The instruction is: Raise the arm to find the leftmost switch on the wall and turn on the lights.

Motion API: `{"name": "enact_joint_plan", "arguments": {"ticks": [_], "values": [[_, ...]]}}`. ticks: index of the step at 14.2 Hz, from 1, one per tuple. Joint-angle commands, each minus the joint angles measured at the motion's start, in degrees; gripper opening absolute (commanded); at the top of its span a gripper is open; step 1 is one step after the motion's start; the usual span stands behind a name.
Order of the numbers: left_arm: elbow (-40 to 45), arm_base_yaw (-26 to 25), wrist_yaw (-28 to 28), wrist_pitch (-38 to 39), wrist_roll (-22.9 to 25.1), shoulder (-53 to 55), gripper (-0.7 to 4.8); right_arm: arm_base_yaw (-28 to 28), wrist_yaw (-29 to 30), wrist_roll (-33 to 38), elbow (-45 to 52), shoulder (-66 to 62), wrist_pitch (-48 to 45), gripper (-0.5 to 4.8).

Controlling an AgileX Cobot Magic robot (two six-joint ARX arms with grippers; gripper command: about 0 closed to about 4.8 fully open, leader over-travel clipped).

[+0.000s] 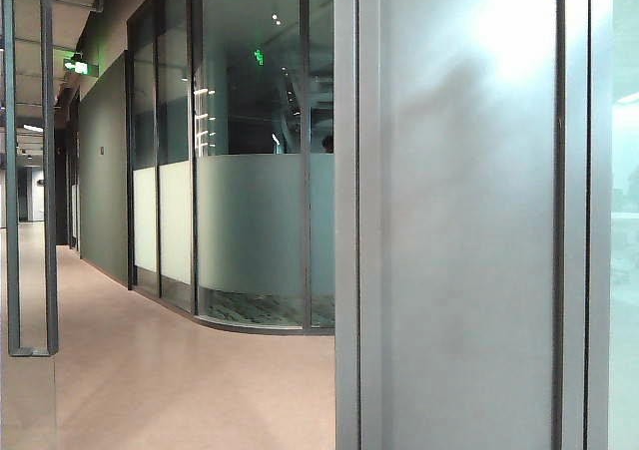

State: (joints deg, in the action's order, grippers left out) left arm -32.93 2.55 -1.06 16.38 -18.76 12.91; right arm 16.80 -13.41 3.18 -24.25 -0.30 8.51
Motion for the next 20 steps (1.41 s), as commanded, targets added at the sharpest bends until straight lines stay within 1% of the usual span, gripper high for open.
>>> {"name": "enact_joint_plan", "arguments": {"ticks": [1,6,7,8,9,11,12,13,14,15,17,18,20], "values": [[-0.2,-0.1,-0.2,-0.6,0.1,0.0,-0.05,0.0,-0.2,0.0,-0.1,0.1,0.3,-0.01],[-0.2,-0.1,-0.2,-0.6,0.1,0.0,-0.05,0.0,-0.2,0.0,-0.1,0.1,0.7,-0.01],[-0.2,-0.2,-0.2,-0.4,1.0,0.0,-0.05,0.0,-0.2,0.0,-0.1,0.1,0.7,-0.01],[-0.2,-0.2,0.7,-0.2,8.2,-0.5,-0.05,0.0,-0.2,0.0,-0.1,0.1,0.7,-0.01],[-0.2,-0.2,1.9,0.3,12.5,-1.3,-0.05,0.0,-0.2,0.0,-0.1,0.1,0.7,-0.01],[2.5,-0.2,2.7,0.6,18.6,-3.5,-0.05,0.0,-0.2,0.0,-0.1,0.1,0.7,-0.01],[5.2,-0.2,4.6,-0.1,20.5,-4.7,-0.05,0.0,-0.2,0.0,-0.1,0.1,0.7,-0.01],[9.6,-0.3,6.9,-2.1,22.1,-6.4,-0.05,0.0,-0.2,0.0,-0.1,0.1,0.7,-0.01],[12.6,-0.3,6.9,-3.1,22.5,-7.7,-0.05,0.0,-0.2,0.0,-0.1,0.1,0.7,-0.01],[15.9,-0.3,6.2,-3.5,21.9,-9.2,-0.05,0.0,-0.2,0.0,-0.1,0.1,0.7,-0.01],[19.7,-0.4,6.1,-5.4,21.5,-10.5,-0.05,0.0,-0.2,0.0,-0.1,0.1,0.7,-0.01],[21.3,-1.3,5.8,-6.6,20.3,-11.2,-0.05,0.0,-0.2,0.0,-0.1,0.1,0.7,-0.01],[24.7,-5.3,5.8,-7.1,15.1,-12.7,-0.05,0.0,-0.2,0.0,-0.1,0.1,0.7,-0.01]]}}
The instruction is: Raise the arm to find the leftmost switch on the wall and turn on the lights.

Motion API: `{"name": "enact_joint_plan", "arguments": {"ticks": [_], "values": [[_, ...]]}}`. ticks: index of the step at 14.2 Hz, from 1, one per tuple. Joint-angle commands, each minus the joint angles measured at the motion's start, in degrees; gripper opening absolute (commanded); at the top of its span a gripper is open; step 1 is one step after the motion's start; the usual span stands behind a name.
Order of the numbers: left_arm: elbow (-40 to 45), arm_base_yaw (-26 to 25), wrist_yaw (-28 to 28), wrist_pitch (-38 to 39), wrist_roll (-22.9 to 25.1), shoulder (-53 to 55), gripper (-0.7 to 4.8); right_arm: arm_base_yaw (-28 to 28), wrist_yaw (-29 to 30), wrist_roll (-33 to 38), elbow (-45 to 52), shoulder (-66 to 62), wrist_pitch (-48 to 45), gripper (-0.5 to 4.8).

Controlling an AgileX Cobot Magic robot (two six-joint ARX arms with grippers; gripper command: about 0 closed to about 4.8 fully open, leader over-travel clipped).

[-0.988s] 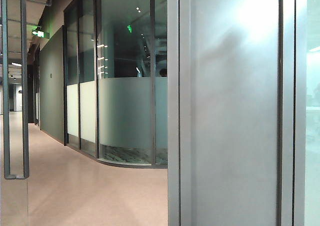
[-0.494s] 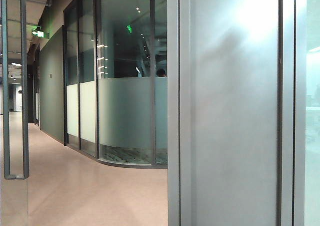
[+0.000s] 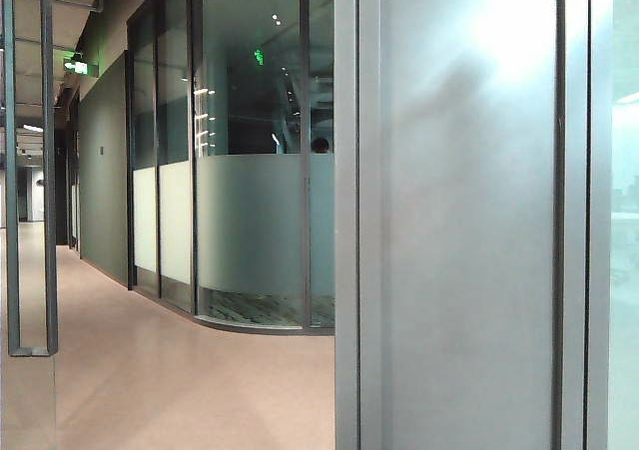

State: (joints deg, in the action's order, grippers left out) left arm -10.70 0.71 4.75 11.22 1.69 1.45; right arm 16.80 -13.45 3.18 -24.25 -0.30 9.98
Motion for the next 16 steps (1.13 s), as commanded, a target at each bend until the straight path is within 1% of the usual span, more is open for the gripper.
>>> {"name": "enact_joint_plan", "arguments": {"ticks": [1,4,6,8,9,12,16], "values": [[3.4,-4.2,-0.9,-2.0,-6.1,-1.2,-0.05,0.0,-0.1,0.0,-0.1,0.1,-0.7,-0.01],[6.1,-4.0,-1.1,-3.4,-6.7,-1.2,-0.05,0.0,-0.1,0.0,-0.1,0.1,-0.7,-0.01],[8.1,-4.0,-2.8,-7.5,-6.9,-1.2,-0.05,0.0,-0.1,0.0,-0.1,0.1,-0.7,-0.01],[9.6,-4.0,-5.6,-10.7,-6.9,-1.2,-0.05,0.0,-0.1,0.0,-0.1,0.1,-0.7,-0.01],[10.2,-3.9,-6.5,-11.0,-6.9,-1.2,-0.05,0.0,-0.1,0.0,-0.1,0.1,-0.7,-0.01],[10.2,-2.4,-6.5,-9.6,-6.4,-1.2,-0.05,0.0,-0.1,0.0,-0.1,0.1,-0.7,-0.01],[10.2,-2.4,-6.5,-9.6,-6.2,-1.2,-0.05,0.0,-0.1,0.0,-0.1,0.1,-0.7,-0.01]]}}
